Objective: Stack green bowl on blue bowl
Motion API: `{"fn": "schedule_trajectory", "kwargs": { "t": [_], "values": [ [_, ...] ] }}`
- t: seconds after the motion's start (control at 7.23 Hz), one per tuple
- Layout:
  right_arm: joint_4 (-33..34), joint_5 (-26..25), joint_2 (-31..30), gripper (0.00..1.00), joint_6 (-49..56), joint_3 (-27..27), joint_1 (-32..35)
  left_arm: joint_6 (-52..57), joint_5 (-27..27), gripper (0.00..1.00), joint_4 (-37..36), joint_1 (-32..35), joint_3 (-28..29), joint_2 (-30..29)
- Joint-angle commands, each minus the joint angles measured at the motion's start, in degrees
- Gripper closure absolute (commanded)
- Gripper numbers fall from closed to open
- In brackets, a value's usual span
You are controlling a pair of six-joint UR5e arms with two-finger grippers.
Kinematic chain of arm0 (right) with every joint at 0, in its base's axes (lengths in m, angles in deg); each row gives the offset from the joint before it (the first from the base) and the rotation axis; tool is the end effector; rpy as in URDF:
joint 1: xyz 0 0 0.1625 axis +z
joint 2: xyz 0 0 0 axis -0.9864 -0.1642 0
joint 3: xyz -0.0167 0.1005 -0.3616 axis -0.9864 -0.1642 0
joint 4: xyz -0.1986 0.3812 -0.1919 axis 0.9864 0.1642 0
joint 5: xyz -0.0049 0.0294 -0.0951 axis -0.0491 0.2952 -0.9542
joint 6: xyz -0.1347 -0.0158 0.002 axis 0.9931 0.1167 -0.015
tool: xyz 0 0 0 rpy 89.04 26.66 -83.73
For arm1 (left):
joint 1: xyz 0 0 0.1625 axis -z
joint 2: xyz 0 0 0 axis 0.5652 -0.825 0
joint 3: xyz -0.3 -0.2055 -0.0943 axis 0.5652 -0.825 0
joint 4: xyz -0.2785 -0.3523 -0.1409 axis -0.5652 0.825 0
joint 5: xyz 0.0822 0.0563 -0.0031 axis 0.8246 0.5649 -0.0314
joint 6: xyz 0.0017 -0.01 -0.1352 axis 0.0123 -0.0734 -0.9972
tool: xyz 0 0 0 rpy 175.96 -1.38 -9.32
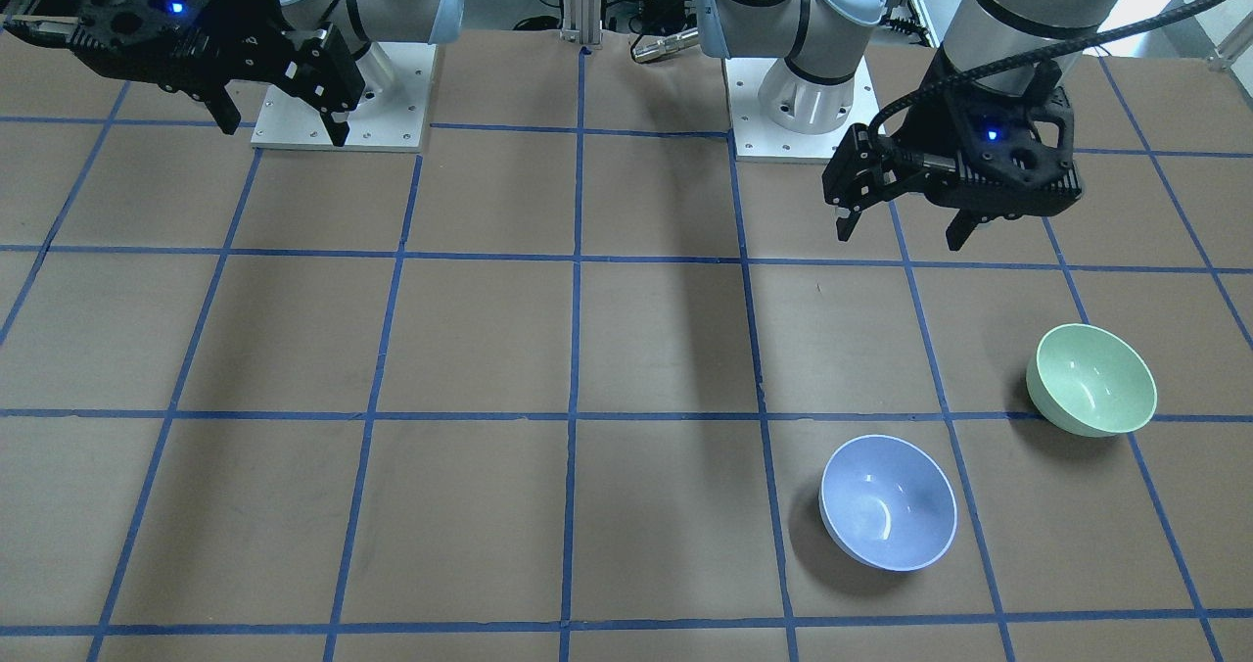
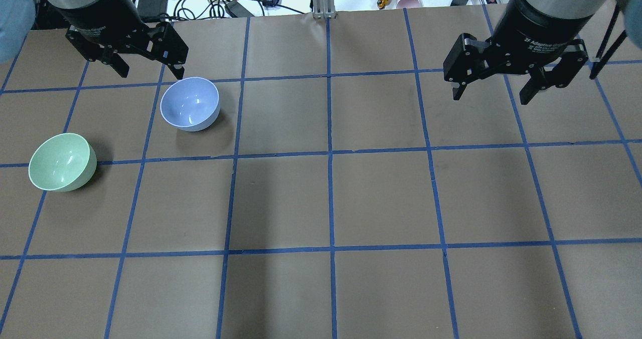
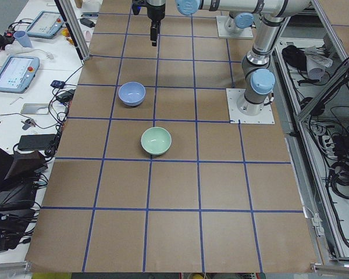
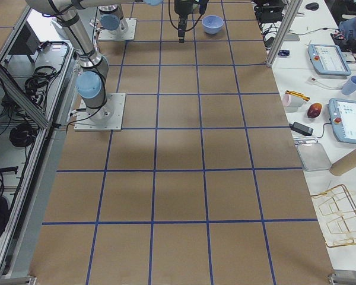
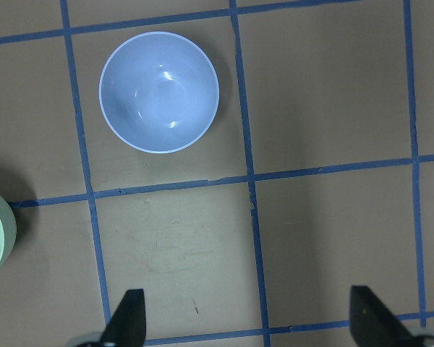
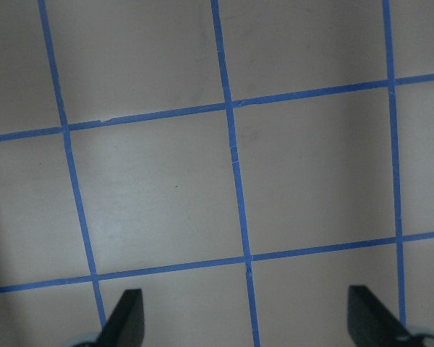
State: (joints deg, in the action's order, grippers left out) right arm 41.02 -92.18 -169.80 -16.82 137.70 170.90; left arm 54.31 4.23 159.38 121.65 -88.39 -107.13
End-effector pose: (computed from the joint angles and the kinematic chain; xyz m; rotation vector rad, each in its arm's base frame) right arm 0.1381 -0.5120 0.4563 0.1964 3.1226 -0.0132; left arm -0.1045 -0.5810 0.4292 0.1468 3.1252 -0.0888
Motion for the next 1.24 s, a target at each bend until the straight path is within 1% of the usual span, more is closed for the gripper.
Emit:
{"fn": "schedule_trajectory", "kwargs": {
  "t": [0.0, 0.69, 1.11],
  "values": [
    [0.08, 0.00, 0.00, 0.00, 0.00, 0.00, 0.00, 0.01, -0.09, 0.00, 0.01, -0.05, 0.43, 0.05],
    [0.08, 0.00, 0.00, 0.00, 0.00, 0.09, 0.00, -0.07, 0.43, 0.00, 0.28, 0.13, 0.35, 0.40],
    [0.00, 0.00, 0.00, 0.00, 0.00, 0.09, 0.00, -0.07, -0.27, 0.00, 0.28, -0.05, 0.35, 0.31]
  ]
}}
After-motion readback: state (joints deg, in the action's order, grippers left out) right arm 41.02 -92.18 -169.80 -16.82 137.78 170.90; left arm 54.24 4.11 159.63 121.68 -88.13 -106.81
